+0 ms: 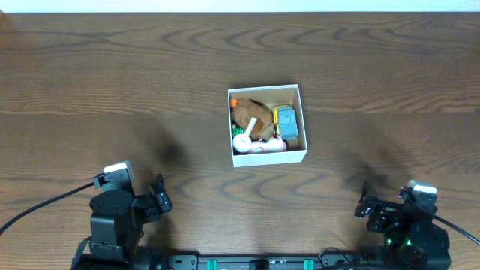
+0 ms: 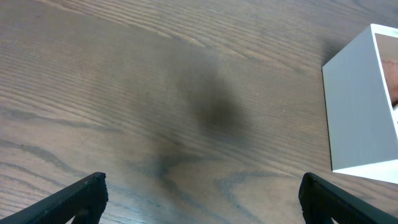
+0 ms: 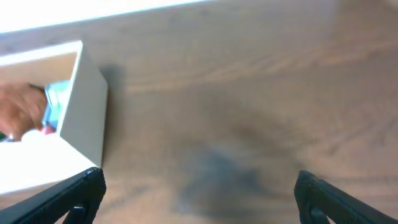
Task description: Pack container
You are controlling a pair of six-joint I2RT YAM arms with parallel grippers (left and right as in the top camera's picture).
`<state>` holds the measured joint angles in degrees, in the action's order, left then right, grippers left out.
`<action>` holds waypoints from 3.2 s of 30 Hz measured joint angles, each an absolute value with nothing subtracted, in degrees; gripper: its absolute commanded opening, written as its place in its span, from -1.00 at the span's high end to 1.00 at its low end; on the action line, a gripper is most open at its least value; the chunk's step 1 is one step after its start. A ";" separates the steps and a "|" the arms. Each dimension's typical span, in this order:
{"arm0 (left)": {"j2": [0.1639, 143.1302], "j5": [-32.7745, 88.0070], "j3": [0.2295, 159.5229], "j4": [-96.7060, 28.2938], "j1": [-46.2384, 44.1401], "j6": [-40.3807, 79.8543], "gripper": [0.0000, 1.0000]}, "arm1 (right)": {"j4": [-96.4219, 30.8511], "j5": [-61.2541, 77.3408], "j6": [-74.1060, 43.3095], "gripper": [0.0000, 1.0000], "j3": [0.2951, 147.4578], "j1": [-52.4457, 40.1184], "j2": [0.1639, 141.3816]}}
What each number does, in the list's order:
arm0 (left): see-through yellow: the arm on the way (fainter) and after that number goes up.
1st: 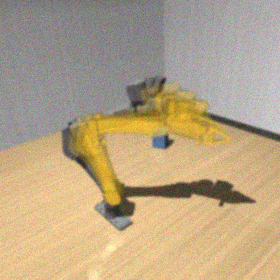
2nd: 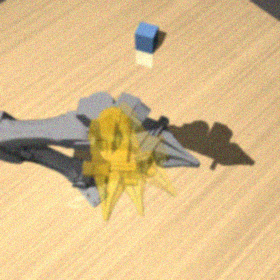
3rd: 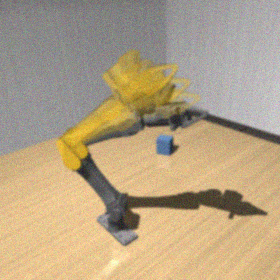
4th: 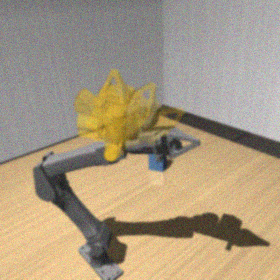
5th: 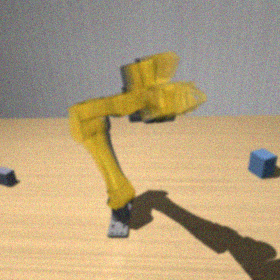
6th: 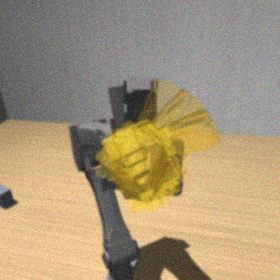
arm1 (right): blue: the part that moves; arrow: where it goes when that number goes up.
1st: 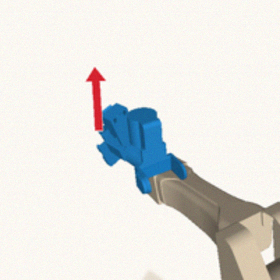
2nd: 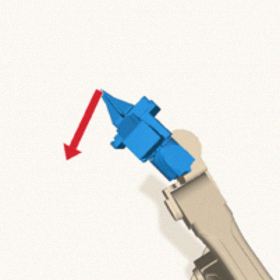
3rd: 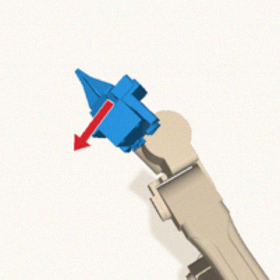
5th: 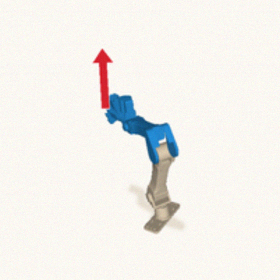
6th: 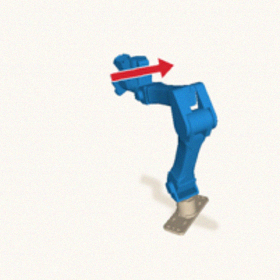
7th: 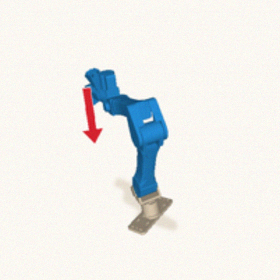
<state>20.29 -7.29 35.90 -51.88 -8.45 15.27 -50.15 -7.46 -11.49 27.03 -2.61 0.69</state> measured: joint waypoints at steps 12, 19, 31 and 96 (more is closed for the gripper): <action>20.29 -7.33 35.90 -51.96 -8.45 15.27 -0.96 | -5.41 -7.31 -8.36 -0.98 6.37 -2.61 0.64; 20.29 -7.31 35.90 -52.03 -8.45 15.27 -0.96 | -0.56 -7.25 -6.46 -0.99 0.43 -2.70 0.62; 20.29 -7.29 35.90 -52.05 -8.47 15.27 -0.96 | -3.64 -3.86 -5.41 -0.98 0.40 -3.38 0.67; 0.58 -7.75 1.98 6.79 -4.27 -16.34 -0.96 | -3.73 -3.36 -5.39 -0.98 0.40 -3.46 0.67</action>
